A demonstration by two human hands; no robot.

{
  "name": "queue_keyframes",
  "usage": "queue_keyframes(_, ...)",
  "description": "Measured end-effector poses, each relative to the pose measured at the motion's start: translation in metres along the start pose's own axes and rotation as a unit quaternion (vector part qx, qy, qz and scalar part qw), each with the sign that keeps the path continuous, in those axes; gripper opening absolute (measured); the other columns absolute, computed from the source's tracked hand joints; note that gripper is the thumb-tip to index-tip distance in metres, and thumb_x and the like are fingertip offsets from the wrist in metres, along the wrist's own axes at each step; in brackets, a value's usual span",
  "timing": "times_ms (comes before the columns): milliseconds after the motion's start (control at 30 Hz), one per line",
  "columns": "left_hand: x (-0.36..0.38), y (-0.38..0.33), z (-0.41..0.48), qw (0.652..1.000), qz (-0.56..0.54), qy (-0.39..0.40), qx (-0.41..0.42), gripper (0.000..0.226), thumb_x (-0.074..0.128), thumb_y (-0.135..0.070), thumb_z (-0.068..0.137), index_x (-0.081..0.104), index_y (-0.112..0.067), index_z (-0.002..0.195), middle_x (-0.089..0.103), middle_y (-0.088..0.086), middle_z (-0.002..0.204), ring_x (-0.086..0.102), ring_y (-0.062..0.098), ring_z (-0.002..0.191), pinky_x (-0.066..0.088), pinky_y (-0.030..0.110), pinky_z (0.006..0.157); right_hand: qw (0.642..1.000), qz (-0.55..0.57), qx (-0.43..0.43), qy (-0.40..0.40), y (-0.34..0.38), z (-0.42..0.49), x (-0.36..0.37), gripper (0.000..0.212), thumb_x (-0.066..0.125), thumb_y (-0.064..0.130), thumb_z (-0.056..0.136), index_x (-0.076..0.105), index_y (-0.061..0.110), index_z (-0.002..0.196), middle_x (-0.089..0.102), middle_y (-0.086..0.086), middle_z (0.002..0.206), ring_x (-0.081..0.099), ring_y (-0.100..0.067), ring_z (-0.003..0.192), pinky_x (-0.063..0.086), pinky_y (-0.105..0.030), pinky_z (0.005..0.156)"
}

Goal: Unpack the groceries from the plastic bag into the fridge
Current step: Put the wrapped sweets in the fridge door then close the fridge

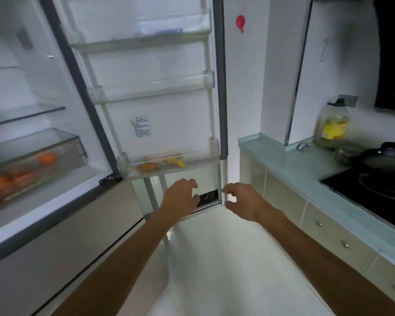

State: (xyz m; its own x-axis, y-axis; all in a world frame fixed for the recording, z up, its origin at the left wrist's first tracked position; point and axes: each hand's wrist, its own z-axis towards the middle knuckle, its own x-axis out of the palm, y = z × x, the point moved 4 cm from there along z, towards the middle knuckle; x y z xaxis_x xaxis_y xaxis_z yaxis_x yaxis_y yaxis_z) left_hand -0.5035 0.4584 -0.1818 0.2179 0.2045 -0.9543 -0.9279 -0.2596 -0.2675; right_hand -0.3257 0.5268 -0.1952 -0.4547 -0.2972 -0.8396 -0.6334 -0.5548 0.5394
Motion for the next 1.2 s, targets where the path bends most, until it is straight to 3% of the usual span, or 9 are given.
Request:
queue_keyframes(100,-0.011,0.012,0.039,1.0,-0.008,-0.023,0.01,0.041,0.053,-0.029,0.094,0.048,-0.023,0.134,0.05,0.003,0.138,0.047,0.021,0.128,0.04,0.035,0.103,1.0,-0.005,-0.026,-0.003,0.018,0.044,-0.006,0.047,0.06,0.019,0.093,0.048,0.017,0.138,0.051,-0.004,0.139,0.049,-0.021,0.126,0.032,-0.019,0.099)
queue_keyframes(200,-0.018,0.016,0.078,0.999,0.004,-0.049,0.019,0.05,0.053,-0.027,0.095,0.04,-0.021,0.143,0.04,0.004,0.15,0.038,0.023,0.136,0.035,0.037,0.109,0.999,-0.02,-0.047,-0.016,0.026,0.093,-0.022,0.051,0.054,0.016,0.095,0.039,0.016,0.144,0.041,-0.005,0.149,0.042,-0.023,0.134,0.029,-0.027,0.111)
queue_keyframes(367,-0.005,0.016,0.138,0.996,0.065,-0.041,0.034,0.068,0.053,-0.027,0.095,0.02,-0.019,0.154,0.015,0.008,0.163,0.008,0.027,0.151,0.012,0.046,0.123,0.994,-0.07,-0.085,-0.027,0.026,0.163,-0.043,0.055,0.048,0.005,0.095,0.035,0.016,0.147,0.038,-0.005,0.153,0.037,-0.024,0.139,0.028,-0.036,0.118)
queue_keyframes(467,0.013,0.011,0.159,0.997,0.081,-0.006,0.02,0.069,0.053,-0.027,0.095,0.019,-0.018,0.154,0.02,0.006,0.162,0.013,0.026,0.15,0.008,0.049,0.123,0.989,-0.109,-0.099,0.011,0.014,0.194,-0.035,0.057,0.049,0.003,0.094,0.034,0.018,0.147,0.037,-0.004,0.154,0.036,-0.025,0.14,0.026,-0.041,0.119)
queue_keyframes(733,0.029,0.011,0.163,0.992,0.098,-0.083,-0.016,0.058,0.053,-0.031,0.093,0.033,-0.018,0.146,0.04,0.005,0.148,0.031,0.026,0.141,0.019,0.047,0.12,0.982,-0.133,-0.13,0.028,0.011,0.214,-0.023,0.046,0.054,0.011,0.096,0.045,0.016,0.141,0.048,-0.005,0.143,0.05,-0.025,0.127,0.037,-0.035,0.111)
queue_keyframes(900,0.028,0.021,0.119,0.986,0.099,-0.137,-0.006,0.054,0.024,-0.049,0.099,0.047,-0.018,0.137,0.053,0.008,0.135,0.045,0.028,0.129,0.03,0.046,0.113,0.975,-0.127,-0.169,0.062,0.032,0.185,-0.02,0.035,0.051,0.015,0.099,0.056,0.018,0.133,0.059,-0.003,0.13,0.058,-0.02,0.114,0.041,-0.03,0.106)
queue_keyframes(1000,0.024,0.032,0.081,0.978,0.095,-0.186,0.004,0.053,0.025,-0.052,0.101,0.058,-0.019,0.125,0.06,0.008,0.121,0.053,0.028,0.116,0.039,0.044,0.103,0.965,-0.131,-0.197,0.108,0.054,0.155,-0.018,0.03,0.047,0.018,0.1,0.061,0.018,0.127,0.064,-0.004,0.121,0.061,-0.019,0.103,0.046,-0.028,0.097)
queue_keyframes(1100,0.016,0.046,0.037,0.979,0.081,-0.186,-0.015,0.062,0.017,-0.06,0.1,0.058,-0.021,0.123,0.059,0.005,0.123,0.051,0.025,0.118,0.038,0.042,0.103,0.958,-0.13,-0.224,0.122,0.077,0.116,-0.019,0.03,0.046,0.019,0.1,0.063,0.019,0.124,0.066,-0.003,0.12,0.061,-0.019,0.102,0.05,-0.032,0.094)
queue_keyframes(1200,0.003,0.064,-0.013,0.98,0.058,-0.19,-0.035,0.068,0.009,-0.063,0.098,0.054,-0.022,0.129,0.054,0.001,0.135,0.045,0.021,0.129,0.035,0.037,0.109,0.954,-0.132,-0.253,0.097,0.101,0.077,-0.02,0.033,0.045,0.023,0.1,0.058,0.025,0.131,0.06,0.004,0.132,0.057,-0.014,0.113,0.047,-0.031,0.1)
